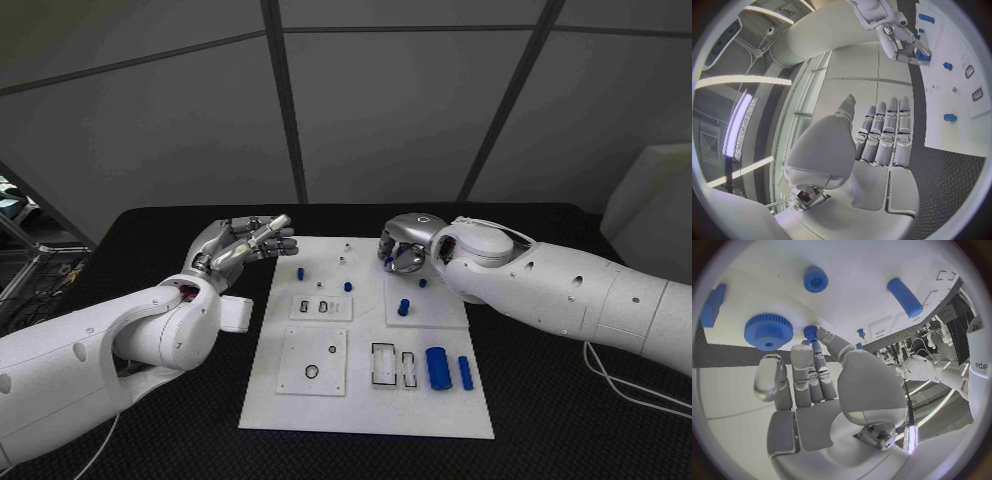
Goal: Assemble the parts on the task board
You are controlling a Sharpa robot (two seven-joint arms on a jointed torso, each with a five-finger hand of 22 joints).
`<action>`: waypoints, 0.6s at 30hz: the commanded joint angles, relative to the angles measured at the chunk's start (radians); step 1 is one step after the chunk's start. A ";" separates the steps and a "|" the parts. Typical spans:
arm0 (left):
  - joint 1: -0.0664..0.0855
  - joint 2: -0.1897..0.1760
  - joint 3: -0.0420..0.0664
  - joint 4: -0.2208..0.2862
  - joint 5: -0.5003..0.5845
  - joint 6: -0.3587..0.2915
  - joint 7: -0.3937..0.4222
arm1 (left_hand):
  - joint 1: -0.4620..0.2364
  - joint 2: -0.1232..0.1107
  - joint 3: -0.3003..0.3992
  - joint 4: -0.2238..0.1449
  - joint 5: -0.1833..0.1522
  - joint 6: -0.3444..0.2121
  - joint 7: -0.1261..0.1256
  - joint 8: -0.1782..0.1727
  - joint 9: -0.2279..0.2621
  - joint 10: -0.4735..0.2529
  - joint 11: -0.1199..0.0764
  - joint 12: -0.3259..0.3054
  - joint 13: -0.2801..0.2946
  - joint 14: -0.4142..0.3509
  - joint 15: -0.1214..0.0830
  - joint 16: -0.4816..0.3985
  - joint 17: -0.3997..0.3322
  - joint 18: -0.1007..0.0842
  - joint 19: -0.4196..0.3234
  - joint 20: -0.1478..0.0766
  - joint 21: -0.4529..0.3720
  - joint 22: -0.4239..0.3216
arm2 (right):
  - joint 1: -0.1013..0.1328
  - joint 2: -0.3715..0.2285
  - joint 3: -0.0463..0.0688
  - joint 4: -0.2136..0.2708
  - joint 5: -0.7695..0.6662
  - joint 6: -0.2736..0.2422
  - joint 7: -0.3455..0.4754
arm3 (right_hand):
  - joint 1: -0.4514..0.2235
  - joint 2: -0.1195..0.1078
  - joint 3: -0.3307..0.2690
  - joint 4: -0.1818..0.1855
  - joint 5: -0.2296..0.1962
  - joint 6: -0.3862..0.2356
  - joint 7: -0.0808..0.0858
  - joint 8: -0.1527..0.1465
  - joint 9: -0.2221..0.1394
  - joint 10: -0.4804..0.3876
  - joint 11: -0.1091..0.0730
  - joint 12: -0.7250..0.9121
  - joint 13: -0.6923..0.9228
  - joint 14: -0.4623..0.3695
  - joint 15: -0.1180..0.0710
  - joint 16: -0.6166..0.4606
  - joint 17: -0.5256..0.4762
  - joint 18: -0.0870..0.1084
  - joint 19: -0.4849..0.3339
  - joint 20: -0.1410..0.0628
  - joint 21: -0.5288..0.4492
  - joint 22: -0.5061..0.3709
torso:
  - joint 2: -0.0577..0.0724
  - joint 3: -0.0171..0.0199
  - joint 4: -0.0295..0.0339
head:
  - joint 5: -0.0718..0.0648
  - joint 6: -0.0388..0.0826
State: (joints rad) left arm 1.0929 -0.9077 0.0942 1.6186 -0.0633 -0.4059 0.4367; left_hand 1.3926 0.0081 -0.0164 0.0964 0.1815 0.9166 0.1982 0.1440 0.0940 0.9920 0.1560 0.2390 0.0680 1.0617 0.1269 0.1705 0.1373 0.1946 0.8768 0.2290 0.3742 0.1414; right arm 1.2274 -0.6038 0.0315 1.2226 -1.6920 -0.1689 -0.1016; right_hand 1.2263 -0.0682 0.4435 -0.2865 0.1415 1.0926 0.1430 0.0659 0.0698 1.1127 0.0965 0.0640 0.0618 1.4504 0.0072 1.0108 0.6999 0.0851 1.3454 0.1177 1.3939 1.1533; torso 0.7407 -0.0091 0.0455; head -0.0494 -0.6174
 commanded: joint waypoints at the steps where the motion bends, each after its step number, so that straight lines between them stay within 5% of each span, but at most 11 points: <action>1: 0.002 0.000 0.001 0.000 -0.006 0.013 0.002 | 0.004 0.004 -0.001 -0.005 0.004 0.002 0.005 -0.006 0.000 0.000 0.003 -0.005 -0.001 -0.008 -0.001 -0.006 0.001 -0.015 -0.004 0.001 -0.005 -0.001 | 0.002 -0.002 0.001 0.004 0.002 -0.029 0.007 | 0.000 -0.011 0.003 -0.001 0.000 -0.002 0.007 -0.003 -0.001 -0.010 0.002 -0.005 0.000 -0.008 0.002 -0.004 -0.003 -0.002 -0.005 0.000 -0.006 -0.002 | 0.000 -0.0001 0.0007 | -0.001 0.000; 18: 0.002 0.000 0.001 -0.001 -0.006 0.014 0.002 | 0.003 0.005 -0.001 -0.006 0.003 0.001 0.005 -0.008 0.000 -0.001 0.004 -0.007 -0.001 -0.008 -0.001 -0.007 0.001 -0.015 -0.005 0.002 -0.005 -0.002 | 0.002 -0.003 0.001 0.001 0.002 0.031 -0.003 | -0.001 -0.018 0.000 0.001 -0.001 -0.005 0.006 -0.003 -0.001 -0.010 0.002 -0.003 0.002 -0.007 0.003 0.003 0.004 -0.004 -0.001 0.001 -0.002 0.007 | 0.001 -0.0005 0.0033 | -0.004 -0.003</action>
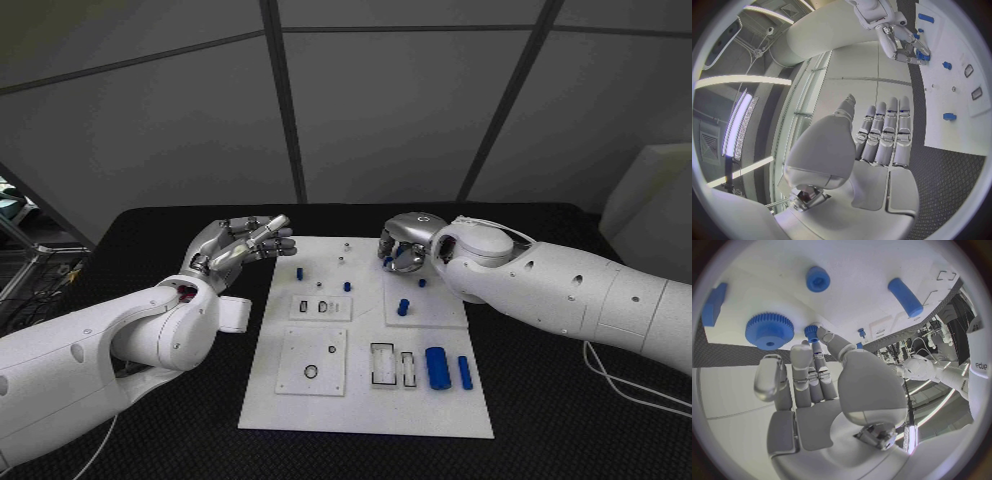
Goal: Assemble the parts on the task board
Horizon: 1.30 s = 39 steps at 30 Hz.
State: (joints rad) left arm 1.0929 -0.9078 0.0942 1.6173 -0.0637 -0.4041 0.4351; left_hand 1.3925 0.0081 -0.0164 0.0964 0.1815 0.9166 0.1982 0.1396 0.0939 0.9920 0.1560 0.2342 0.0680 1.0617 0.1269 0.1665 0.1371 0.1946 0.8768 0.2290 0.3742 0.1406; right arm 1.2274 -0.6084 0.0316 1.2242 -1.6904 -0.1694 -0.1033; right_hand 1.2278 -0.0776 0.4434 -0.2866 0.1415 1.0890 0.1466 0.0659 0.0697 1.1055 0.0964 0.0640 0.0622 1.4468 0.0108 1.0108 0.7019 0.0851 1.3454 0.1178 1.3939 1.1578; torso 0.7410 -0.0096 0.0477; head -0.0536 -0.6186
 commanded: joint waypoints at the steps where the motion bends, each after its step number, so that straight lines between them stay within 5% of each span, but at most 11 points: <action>1: 0.002 0.000 0.001 0.000 -0.006 0.012 0.003 | 0.003 0.005 -0.001 -0.006 0.003 0.001 0.005 -0.003 0.000 -0.001 0.004 -0.002 -0.001 -0.008 -0.001 -0.003 0.001 -0.015 -0.005 0.002 -0.005 -0.001 | 0.002 0.001 0.000 -0.001 0.000 0.035 -0.003 | -0.003 -0.010 -0.001 0.001 -0.002 -0.002 0.002 -0.003 -0.001 -0.002 0.001 -0.003 0.002 -0.004 -0.001 0.004 0.004 -0.004 -0.001 0.001 -0.001 0.003 | 0.001 0.0001 0.0011 | 0.000 -0.003; 23: 0.002 0.000 0.001 -0.007 -0.006 0.013 0.003 | 0.003 0.006 -0.002 -0.006 0.003 0.001 0.005 -0.005 0.000 -0.002 0.004 -0.004 -0.001 -0.008 -0.001 -0.004 0.002 -0.015 -0.005 0.002 -0.006 -0.001 | 0.002 -0.001 0.000 0.000 -0.005 0.030 -0.009 | -0.006 -0.005 0.000 0.007 -0.002 -0.002 0.000 -0.002 -0.001 0.013 -0.002 0.001 0.004 -0.002 -0.004 0.015 0.013 -0.007 0.008 0.000 0.007 0.020 | 0.001 0.0004 0.0011 | -0.001 -0.005; 30: 0.002 0.001 0.001 -0.009 -0.006 0.014 0.003 | 0.003 0.006 -0.001 -0.006 0.003 0.001 0.005 -0.005 0.000 -0.002 0.004 -0.004 -0.001 -0.008 -0.001 -0.005 0.002 -0.015 -0.005 0.002 -0.006 -0.001 | 0.002 -0.003 0.000 0.009 -0.005 -0.044 0.000 | 0.030 0.055 0.075 0.003 -0.032 0.048 -0.022 0.012 0.010 0.159 -0.037 0.031 0.022 0.017 -0.034 0.090 0.101 -0.027 0.068 -0.026 0.059 0.128 | 0.001 0.0004 0.0023 | -0.001 -0.007; 39: 0.002 0.000 0.001 -0.009 -0.006 0.015 0.002 | 0.004 0.009 -0.001 -0.007 0.004 0.002 0.005 -0.005 0.000 -0.002 0.004 -0.005 -0.001 -0.008 -0.001 -0.005 0.002 -0.014 -0.005 0.002 -0.006 -0.002 | 0.002 0.000 0.001 0.018 0.005 -0.133 0.024 | 0.049 0.048 0.123 -0.001 -0.034 0.061 -0.028 0.007 0.014 0.206 -0.048 0.023 0.031 0.016 -0.044 0.112 0.122 -0.035 0.089 -0.038 0.079 0.170 | 0.000 -0.0001 0.0028 | 0.003 -0.006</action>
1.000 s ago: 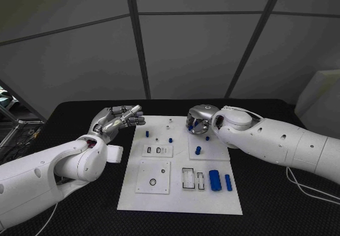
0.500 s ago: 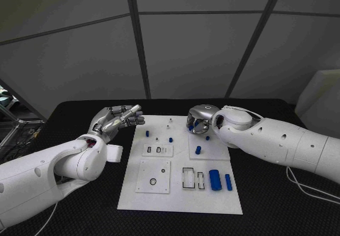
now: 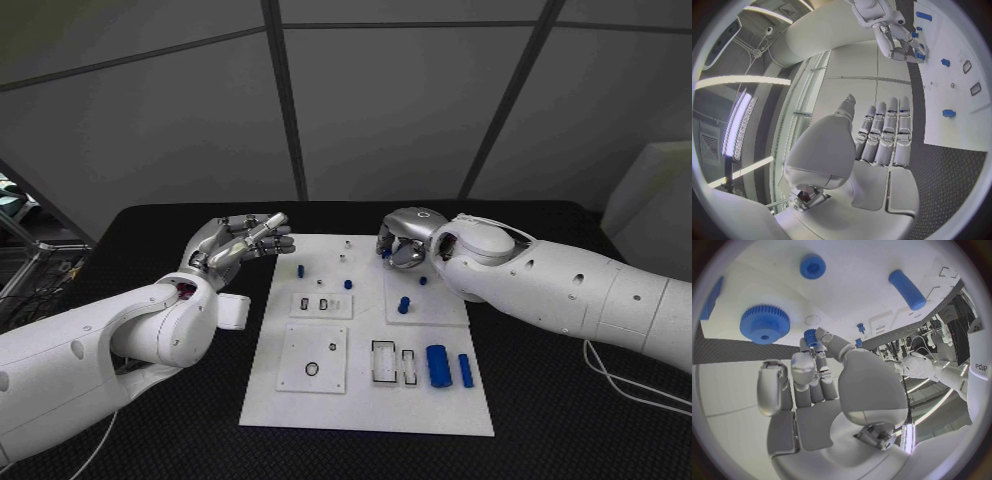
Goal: Assemble the parts on the task board
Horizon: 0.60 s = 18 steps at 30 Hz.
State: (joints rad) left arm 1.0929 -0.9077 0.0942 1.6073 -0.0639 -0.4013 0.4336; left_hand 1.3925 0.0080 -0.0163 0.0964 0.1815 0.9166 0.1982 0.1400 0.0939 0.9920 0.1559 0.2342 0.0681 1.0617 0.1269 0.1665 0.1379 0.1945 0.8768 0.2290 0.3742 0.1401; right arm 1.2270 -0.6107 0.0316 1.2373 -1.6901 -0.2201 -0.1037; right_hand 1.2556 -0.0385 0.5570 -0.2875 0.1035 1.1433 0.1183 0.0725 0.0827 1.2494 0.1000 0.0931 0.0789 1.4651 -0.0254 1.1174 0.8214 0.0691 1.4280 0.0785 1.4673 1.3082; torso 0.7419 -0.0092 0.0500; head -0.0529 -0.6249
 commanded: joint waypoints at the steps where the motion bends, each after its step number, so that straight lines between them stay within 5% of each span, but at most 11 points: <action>1: 0.002 0.000 0.001 0.001 -0.005 0.012 0.003 | 0.005 0.009 0.000 -0.007 0.004 0.002 0.005 -0.006 0.001 -0.002 0.004 -0.006 -0.001 -0.008 -0.001 -0.005 0.002 -0.014 -0.005 0.002 -0.006 -0.001 | 0.002 0.003 0.001 0.006 0.006 -0.092 0.026 | 0.021 0.008 0.011 0.000 0.004 0.007 0.001 0.000 0.001 0.062 -0.051 -0.007 0.014 -0.002 -0.007 0.006 0.002 -0.019 0.007 0.001 0.006 0.020 | 0.000 -0.0004 0.0005 | 0.002 0.001; 9: 0.002 0.001 0.001 0.002 -0.005 0.013 0.003 | 0.006 0.010 0.000 -0.008 0.004 0.002 0.005 -0.006 0.001 -0.001 0.004 -0.006 -0.001 -0.008 -0.001 -0.006 0.002 -0.014 -0.005 0.002 -0.006 -0.002 | 0.002 0.025 0.001 0.000 0.009 -0.159 0.022 | 0.021 -0.004 0.027 0.001 0.006 0.003 0.003 -0.006 0.001 0.061 -0.048 -0.021 0.014 -0.003 -0.005 0.012 0.006 -0.019 0.006 0.001 0.007 0.020 | 0.000 -0.0006 0.0011 | 0.004 0.004; 18: 0.002 0.006 0.001 0.002 -0.005 0.014 0.003 | 0.006 0.010 0.000 -0.008 0.004 0.002 0.005 -0.006 0.001 -0.001 0.004 -0.006 -0.001 -0.008 -0.001 -0.006 0.002 -0.014 -0.005 0.002 -0.006 -0.002 | 0.002 0.102 0.001 -0.084 0.021 -0.181 0.036 | 0.018 -0.012 0.033 0.003 0.006 -0.002 0.005 -0.009 0.000 0.058 -0.046 -0.028 0.014 -0.004 -0.003 0.014 0.006 -0.019 0.004 0.003 0.007 0.019 | 0.002 -0.0011 0.0029 | 0.006 0.006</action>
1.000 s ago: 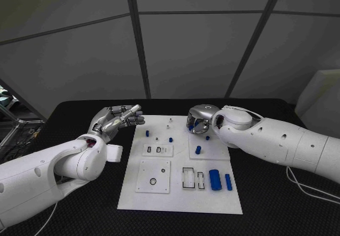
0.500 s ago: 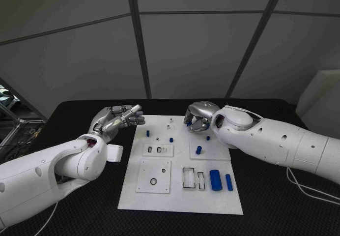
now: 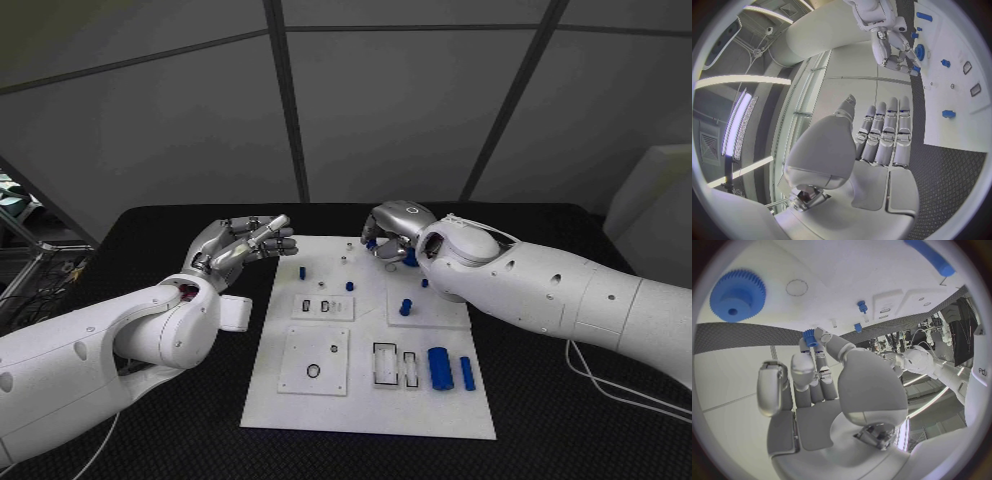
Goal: Assemble the parts on the task board
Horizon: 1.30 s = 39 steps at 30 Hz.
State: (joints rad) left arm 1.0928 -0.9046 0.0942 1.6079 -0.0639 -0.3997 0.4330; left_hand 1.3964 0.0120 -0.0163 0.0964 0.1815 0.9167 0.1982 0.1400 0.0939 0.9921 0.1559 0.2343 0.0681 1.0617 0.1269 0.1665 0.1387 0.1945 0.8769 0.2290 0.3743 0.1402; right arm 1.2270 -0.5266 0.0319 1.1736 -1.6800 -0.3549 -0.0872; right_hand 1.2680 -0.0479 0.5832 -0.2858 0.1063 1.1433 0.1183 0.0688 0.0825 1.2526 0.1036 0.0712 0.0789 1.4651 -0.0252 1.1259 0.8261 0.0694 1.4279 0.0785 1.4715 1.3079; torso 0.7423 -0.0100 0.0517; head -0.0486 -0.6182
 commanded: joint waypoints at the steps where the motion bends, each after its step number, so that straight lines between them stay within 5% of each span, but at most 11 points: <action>1: 0.002 0.004 0.001 0.001 -0.005 0.013 0.003 | 0.002 0.006 0.000 -0.008 0.004 0.002 0.005 -0.006 0.001 -0.002 0.004 -0.006 -0.001 -0.008 -0.001 -0.006 0.001 -0.014 -0.005 0.002 -0.006 -0.002 | 0.002 0.027 0.000 -0.031 0.012 -0.048 0.022 | 0.005 -0.002 0.007 0.001 0.003 -0.002 0.005 -0.005 0.000 0.055 -0.050 -0.006 0.014 -0.004 -0.004 0.005 0.001 -0.019 0.004 0.003 0.003 0.019 | 0.002 -0.0002 0.0020 | 0.001 -0.002; 11: 0.002 0.005 0.001 0.004 -0.005 0.014 0.002 | 0.004 0.007 0.001 -0.010 0.004 0.002 0.004 -0.007 0.001 -0.001 0.004 -0.008 -0.001 -0.008 -0.001 -0.007 0.001 -0.014 -0.005 0.002 -0.006 -0.002 | 0.003 0.093 0.001 -0.094 0.024 -0.063 0.042 | 0.001 -0.007 0.011 0.003 0.002 -0.006 0.007 -0.006 -0.001 0.052 -0.048 -0.009 0.013 -0.005 -0.002 0.006 0.001 -0.019 0.002 0.004 0.002 0.017 | 0.007 -0.0012 0.0075 | 0.000 0.002; 39: 0.007 0.011 0.001 0.004 -0.005 0.018 -0.003 | 0.004 0.007 0.001 -0.011 0.004 0.002 0.005 -0.008 0.001 -0.001 0.004 -0.009 -0.001 -0.008 -0.001 -0.007 0.002 -0.014 -0.005 0.003 -0.006 -0.002 | 0.003 0.158 0.000 -0.197 0.029 -0.010 0.049 | -0.009 -0.014 0.020 0.008 -0.003 -0.010 0.010 -0.005 -0.001 0.035 -0.043 -0.012 0.009 -0.009 0.002 0.003 -0.009 -0.017 -0.005 0.008 -0.001 0.009 | 0.007 -0.0016 0.0070 | 0.001 -0.002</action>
State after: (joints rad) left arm 1.0976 -0.8950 0.0943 1.6100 -0.0640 -0.3956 0.4284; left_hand 1.3964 0.0119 -0.0164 0.0908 0.1815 0.9166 0.1982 0.1365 0.0939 0.9921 0.1559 0.2303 0.0681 1.0617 0.1269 0.1626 0.1395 0.1945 0.8769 0.2290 0.3743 0.1393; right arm 1.2273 -0.3704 0.0317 0.9784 -1.6525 -0.3796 -0.0476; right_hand 1.2604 -0.0555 0.5965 -0.2799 0.0985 1.1360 0.1256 0.0689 0.0821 1.2525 0.1034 0.0551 0.0796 1.4646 -0.0246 1.1258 0.8189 0.0697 1.4241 0.0823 1.4715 1.3076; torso 0.7501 -0.0112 0.0585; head -0.0472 -0.6201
